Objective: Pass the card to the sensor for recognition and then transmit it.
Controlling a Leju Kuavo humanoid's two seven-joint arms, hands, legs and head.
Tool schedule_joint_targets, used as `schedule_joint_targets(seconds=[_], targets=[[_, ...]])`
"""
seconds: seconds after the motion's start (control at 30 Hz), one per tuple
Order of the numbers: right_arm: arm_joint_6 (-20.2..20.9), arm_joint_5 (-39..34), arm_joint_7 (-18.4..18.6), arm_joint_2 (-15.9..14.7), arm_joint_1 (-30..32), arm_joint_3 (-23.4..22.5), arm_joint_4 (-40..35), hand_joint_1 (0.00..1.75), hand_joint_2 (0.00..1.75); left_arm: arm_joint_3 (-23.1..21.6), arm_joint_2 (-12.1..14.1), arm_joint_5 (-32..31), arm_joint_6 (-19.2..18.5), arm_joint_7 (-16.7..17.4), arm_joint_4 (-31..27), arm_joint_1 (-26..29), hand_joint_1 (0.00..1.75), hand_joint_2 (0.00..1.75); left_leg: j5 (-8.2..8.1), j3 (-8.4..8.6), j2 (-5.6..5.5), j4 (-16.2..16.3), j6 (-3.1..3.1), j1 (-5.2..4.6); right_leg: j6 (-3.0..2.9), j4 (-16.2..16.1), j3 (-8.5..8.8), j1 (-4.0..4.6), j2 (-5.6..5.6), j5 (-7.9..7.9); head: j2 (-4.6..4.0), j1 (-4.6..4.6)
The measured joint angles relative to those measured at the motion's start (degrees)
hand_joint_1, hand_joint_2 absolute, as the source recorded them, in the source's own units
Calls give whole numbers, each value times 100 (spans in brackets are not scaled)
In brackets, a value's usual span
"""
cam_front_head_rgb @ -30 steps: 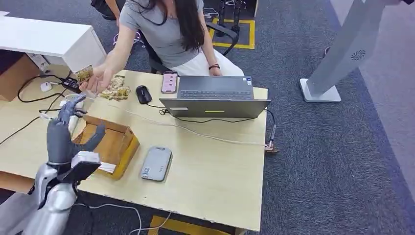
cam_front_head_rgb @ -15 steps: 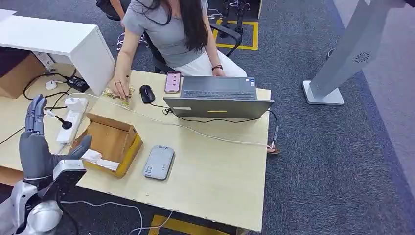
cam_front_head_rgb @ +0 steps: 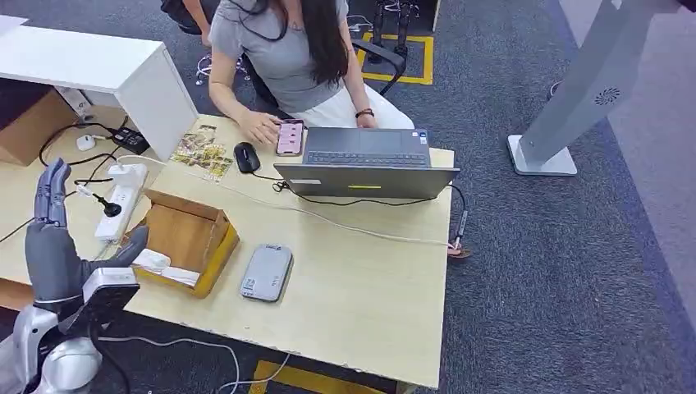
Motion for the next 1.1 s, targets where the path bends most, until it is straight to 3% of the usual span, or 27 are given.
schedule_joint_targets(seconds=[0.43,0.5,0.57,0.6,0.67,0.7,0.73,0.8,0.87,0.9,0.97,1.03,1.07,1.1], targets=[[0,2,0,0,-1,0,0,0,0,13,-2,-4,2,0,-4,0,0,175,0,0,0,0,0,0,0,0,0,0,0,0,0,0],[0,-13,-11,0,-2,0,-2,0,0,46,-44,257,33,218,-4,25,0,175,0,-6,-3,-1,0,0,0,2,6,1,-3,0,0,0],[-13,-83,-66,0,17,-4,-7,0,0,557,-745,1507,-329,706,-11,284,0,175,-22,-40,-5,-12,7,-17,9,-5,33,-7,-6,-9,0,2],[-18,-85,-83,0,32,-7,-13,0,0,1051,-1167,2464,-800,616,145,452,0,175,-28,-21,0,-12,5,-18,13,-10,41,-14,1,-17,0,-11],[-20,-85,-101,2,53,-9,-39,0,0,2147,-1691,5296,-2252,470,740,787,0,175,-37,36,38,-4,-1,-10,8,-14,15,-9,42,-23,0,26],[-28,-85,-105,0,61,-11,-46,0,0,2699,-1922,7038,-2593,424,923,923,0,175,-36,16,68,3,-1,2,0,-15,-11,1,69,-10,0,9],[-44,-98,-105,0,79,-11,-48,0,0,3110,-2130,8566,-2638,411,1004,917,0,175,-34,-3,59,8,0,6,7,-16,-24,5,64,-6,0,7],[-61,-109,-103,0,85,-20,-50,0,0,3701,-2346,10945,-2619,494,1088,856,0,175,-29,-9,14,8,3,5,12,-17,-17,4,13,-14,0,7],[-61,-101,-81,0,44,-22,-57,0,0,4158,-2521,12138,-2583,629,1134,827,0,175,-29,-8,9,6,3,5,8,-18,-4,5,9,-16,0,4],[-59,-101,-63,0,29,-22,-57,0,0,4333,-2588,12229,-2573,673,1163,797,0,175,-29,-7,5,6,3,7,9,-18,-5,6,2,-17,0,7],[-50,-101,-50,0,22,-22,-57,0,0,4593,-2697,11438,-2573,706,1218,754,0,175,-29,-5,0,6,3,7,7,-18,-4,7,-4,-21,0,7],[-37,-101,-44,0,22,-22,-59,0,0,4765,-2765,9912,-2570,717,1257,728,0,175,-29,-3,0,6,3,7,8,-18,-2,7,-5,-20,0,7],[-37,-101,-42,0,22,-22,-59,0,0,4857,-2802,8864,-2570,721,1283,710,0,175,-28,-2,-1,6,4,7,7,-18,-1,7,-7,-18,0,7],[-37,-101,-42,0,20,-22,-59,0,0,4911,-2828,8336,-2570,721,1301,700,0,175,-25,-1,-1,6,4,7,8,-18,1,7,-7,-16,0,7]])
